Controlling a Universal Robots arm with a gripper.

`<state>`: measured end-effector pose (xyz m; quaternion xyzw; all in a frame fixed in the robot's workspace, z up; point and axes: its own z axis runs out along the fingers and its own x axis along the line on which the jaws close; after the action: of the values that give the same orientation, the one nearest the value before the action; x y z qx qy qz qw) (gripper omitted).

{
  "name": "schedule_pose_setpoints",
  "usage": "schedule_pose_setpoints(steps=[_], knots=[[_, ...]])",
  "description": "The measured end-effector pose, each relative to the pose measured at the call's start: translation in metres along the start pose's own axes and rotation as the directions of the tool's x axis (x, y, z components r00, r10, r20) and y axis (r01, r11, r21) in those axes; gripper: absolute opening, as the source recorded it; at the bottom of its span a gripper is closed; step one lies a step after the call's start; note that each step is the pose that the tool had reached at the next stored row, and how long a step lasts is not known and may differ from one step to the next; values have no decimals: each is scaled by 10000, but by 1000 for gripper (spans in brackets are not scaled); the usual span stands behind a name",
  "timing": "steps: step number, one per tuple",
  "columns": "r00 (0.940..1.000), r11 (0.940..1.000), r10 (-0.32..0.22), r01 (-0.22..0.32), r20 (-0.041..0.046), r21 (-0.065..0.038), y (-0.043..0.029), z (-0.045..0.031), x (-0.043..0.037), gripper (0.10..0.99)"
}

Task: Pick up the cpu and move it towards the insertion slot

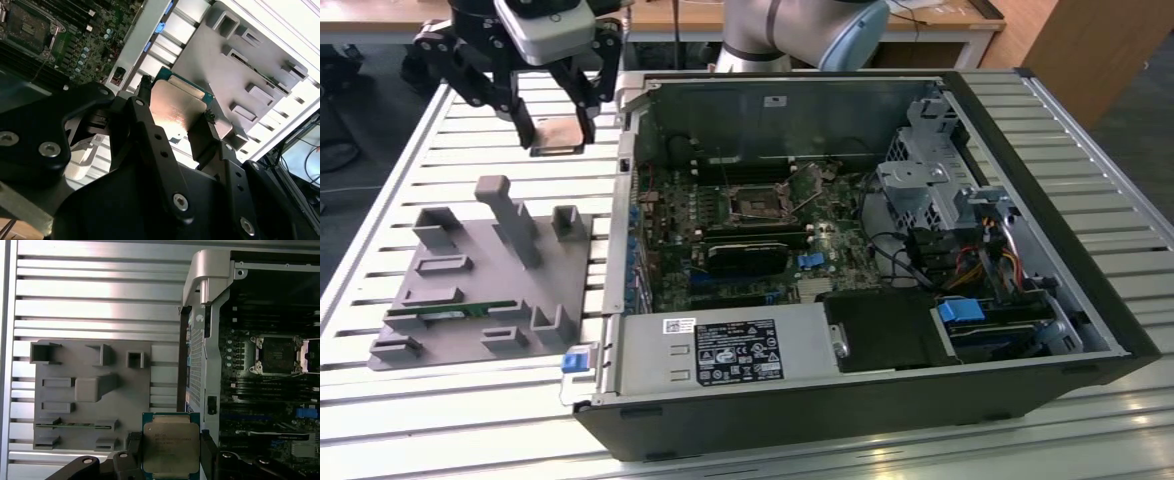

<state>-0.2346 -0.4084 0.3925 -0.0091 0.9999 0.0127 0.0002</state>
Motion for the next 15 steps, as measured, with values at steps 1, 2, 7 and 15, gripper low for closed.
schedule_pose_setpoints(steps=[1,2,7,15], knots=[[10000,10000,0,0,0,0,0,0,-9,541],[10000,10000,0,0,0,1,0,0,-17,541],[10000,10000,0,0,0,0,-1,0,-56,541],[10000,10000,1,-1,0,0,-2,0,-113,541]])
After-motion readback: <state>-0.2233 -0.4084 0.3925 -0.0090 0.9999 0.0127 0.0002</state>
